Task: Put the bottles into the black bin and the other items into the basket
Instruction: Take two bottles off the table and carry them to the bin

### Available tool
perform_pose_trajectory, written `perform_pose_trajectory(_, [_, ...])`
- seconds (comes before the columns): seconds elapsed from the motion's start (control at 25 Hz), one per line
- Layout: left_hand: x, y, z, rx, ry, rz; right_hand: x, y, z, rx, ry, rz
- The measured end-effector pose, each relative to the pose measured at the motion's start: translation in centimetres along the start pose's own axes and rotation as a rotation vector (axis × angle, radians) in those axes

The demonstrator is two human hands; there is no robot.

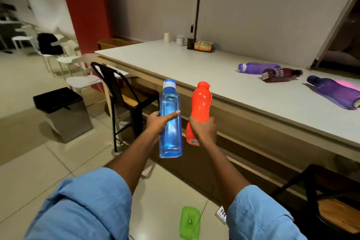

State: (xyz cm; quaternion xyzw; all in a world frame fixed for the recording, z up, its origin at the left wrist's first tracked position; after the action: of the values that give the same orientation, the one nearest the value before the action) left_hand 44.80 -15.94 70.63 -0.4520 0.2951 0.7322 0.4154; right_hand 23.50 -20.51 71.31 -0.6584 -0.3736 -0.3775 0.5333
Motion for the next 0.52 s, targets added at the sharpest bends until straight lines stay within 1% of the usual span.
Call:
perform_pose_trajectory(0.16, [0.3,-7.0,-1.6,-0.077,-0.002,0.052,1.6,7.1,0.4,0.08,-0.032,-0.032])
perform_pose_trajectory(0.28, [0.7,-12.6,-4.0,-0.146,-0.022,0.08,2.2,13.4,0.7,0.14,-0.018,-0.033])
perform_pose_trajectory(0.52, [0.5,-21.9,-10.9,-0.2,-0.072,0.084,4.3,26.5,0.4,0.283,-0.044,0.015])
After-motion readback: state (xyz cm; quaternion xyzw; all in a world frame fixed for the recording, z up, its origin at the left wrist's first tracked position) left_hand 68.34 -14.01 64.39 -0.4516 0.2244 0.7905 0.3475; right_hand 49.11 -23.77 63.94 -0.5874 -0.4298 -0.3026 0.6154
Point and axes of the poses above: each hand's wrist, its own z-axis away from the middle knuckle, its own y-axis out of the palm, x = y × z, the point moved 10 cm from there along -z, towards the middle knuckle, and after that the axes turned 14 degrees about -y, right-handed, at the moved point
